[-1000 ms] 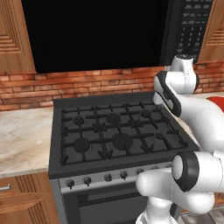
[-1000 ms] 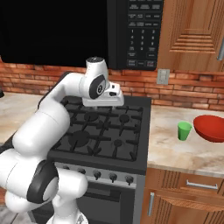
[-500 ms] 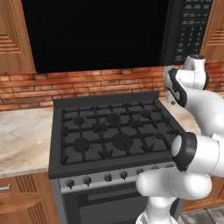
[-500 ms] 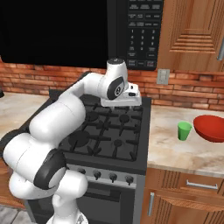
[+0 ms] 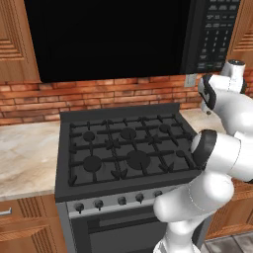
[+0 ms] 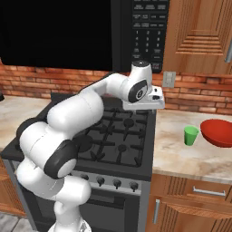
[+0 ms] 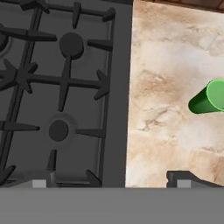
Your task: Pick the cup and bowl from the counter and place them on the counter next to the sink.
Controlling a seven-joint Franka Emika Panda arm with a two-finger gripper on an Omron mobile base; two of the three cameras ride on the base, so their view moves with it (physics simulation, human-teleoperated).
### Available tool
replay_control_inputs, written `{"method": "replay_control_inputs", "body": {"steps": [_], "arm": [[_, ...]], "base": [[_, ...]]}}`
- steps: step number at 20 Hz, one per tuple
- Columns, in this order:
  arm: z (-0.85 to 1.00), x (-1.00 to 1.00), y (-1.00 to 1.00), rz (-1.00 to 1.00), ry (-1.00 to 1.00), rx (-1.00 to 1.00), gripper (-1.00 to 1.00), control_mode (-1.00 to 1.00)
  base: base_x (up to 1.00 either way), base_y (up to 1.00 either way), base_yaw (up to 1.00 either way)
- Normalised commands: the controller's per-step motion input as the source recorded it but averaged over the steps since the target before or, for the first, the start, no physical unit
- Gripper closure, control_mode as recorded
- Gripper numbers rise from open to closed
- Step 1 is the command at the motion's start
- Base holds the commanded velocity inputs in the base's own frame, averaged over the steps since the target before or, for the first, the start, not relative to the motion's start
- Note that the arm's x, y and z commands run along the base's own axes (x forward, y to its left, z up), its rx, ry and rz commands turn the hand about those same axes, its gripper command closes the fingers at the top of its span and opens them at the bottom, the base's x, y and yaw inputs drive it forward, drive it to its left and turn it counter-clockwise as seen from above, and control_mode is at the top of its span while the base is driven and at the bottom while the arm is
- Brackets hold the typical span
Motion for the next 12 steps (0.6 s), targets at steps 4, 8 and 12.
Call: {"method": "replay_control_inputs", "body": {"steps": [4,8,12], "arm": [[-0.06,0.07,-0.53,0.0,0.0,0.0,-1.0,-1.0],[-0.02,0.0,-0.19,-0.12,0.0,0.0,-1.0,-1.0],[0.0,0.0,-0.14,-0.15,0.0,0.0,-1.0,-1.0]], "base": [[0.0,0.0,0.0],[0.0,0.0,0.0],[0.0,0.0,0.0]]}}
